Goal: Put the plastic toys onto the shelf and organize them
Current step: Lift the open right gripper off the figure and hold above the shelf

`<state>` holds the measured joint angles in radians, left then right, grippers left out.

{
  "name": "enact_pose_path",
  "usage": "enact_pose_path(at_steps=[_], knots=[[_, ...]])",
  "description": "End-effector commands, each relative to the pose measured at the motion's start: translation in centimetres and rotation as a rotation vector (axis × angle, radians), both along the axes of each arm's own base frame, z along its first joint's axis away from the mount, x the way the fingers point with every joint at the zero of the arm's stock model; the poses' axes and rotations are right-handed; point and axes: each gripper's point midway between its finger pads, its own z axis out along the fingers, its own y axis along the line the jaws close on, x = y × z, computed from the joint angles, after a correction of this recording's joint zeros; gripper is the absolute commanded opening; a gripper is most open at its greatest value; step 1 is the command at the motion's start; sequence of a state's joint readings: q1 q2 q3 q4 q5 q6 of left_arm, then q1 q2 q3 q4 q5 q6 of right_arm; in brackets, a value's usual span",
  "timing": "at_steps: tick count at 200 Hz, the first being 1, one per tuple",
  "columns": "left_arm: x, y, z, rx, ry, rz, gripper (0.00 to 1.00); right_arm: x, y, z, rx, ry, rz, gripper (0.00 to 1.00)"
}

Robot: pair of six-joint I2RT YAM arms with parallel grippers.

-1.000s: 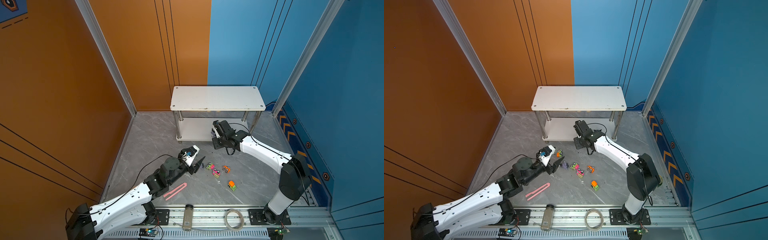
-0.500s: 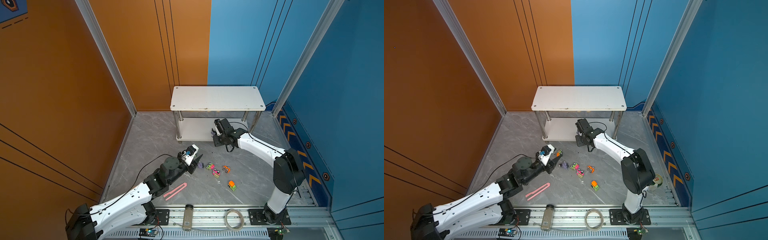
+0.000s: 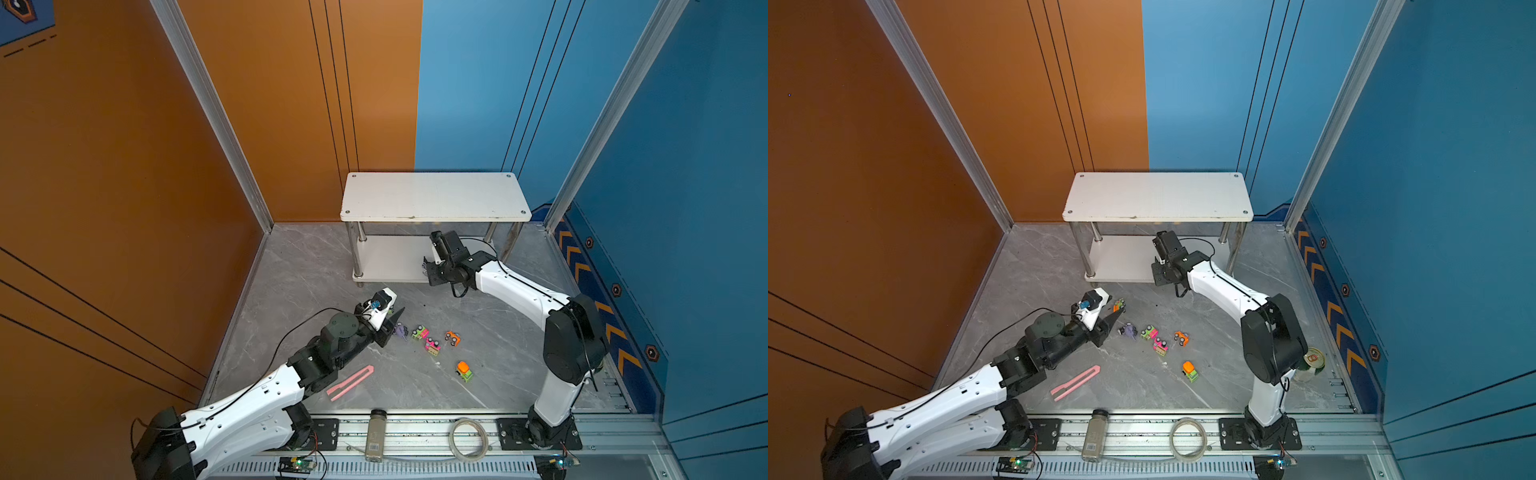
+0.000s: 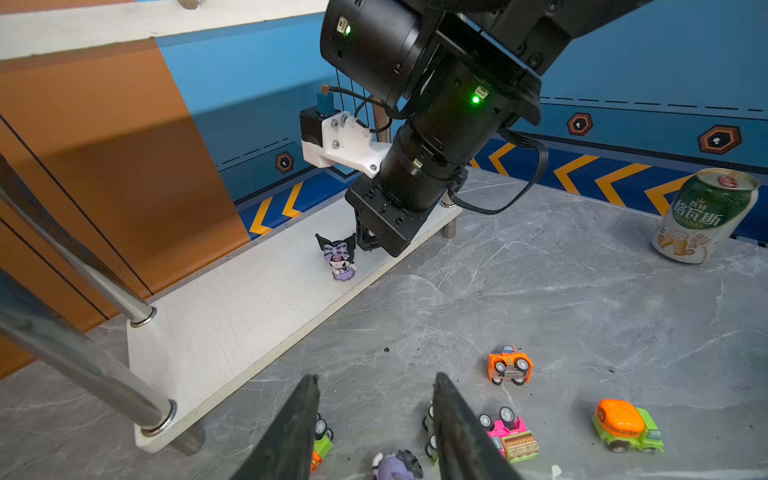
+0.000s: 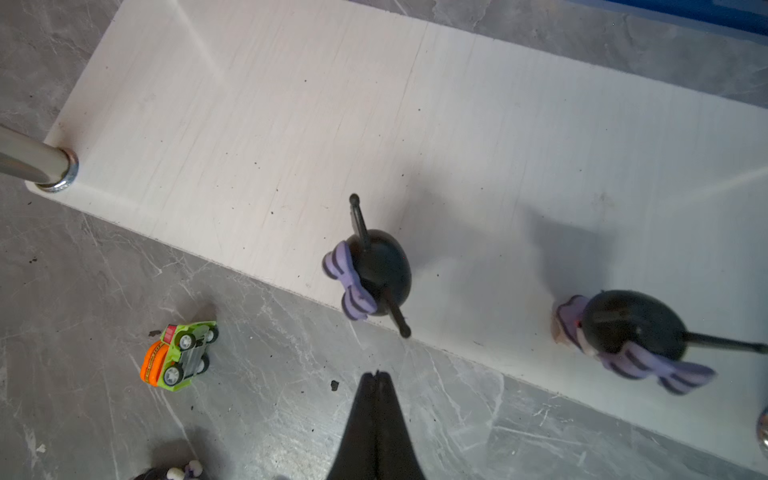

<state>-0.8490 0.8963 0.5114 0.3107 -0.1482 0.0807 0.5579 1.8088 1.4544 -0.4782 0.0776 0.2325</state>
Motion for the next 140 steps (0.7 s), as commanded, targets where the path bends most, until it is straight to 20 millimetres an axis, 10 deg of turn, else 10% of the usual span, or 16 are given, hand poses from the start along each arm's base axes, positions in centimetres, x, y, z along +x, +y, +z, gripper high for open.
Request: enact_pose_path(at_steps=[1,140], knots=[[0.3,0.0,0.8,-0.025,-0.004,0.001,0.46,1.0,0.2,0.6,0.006,-0.019,0.009,0.0],[0.7,-0.2,0.6,-0.029,0.011,-0.005,0.46,2.9,-0.5,-0.4,0.005,0.007,-0.007,0.0]])
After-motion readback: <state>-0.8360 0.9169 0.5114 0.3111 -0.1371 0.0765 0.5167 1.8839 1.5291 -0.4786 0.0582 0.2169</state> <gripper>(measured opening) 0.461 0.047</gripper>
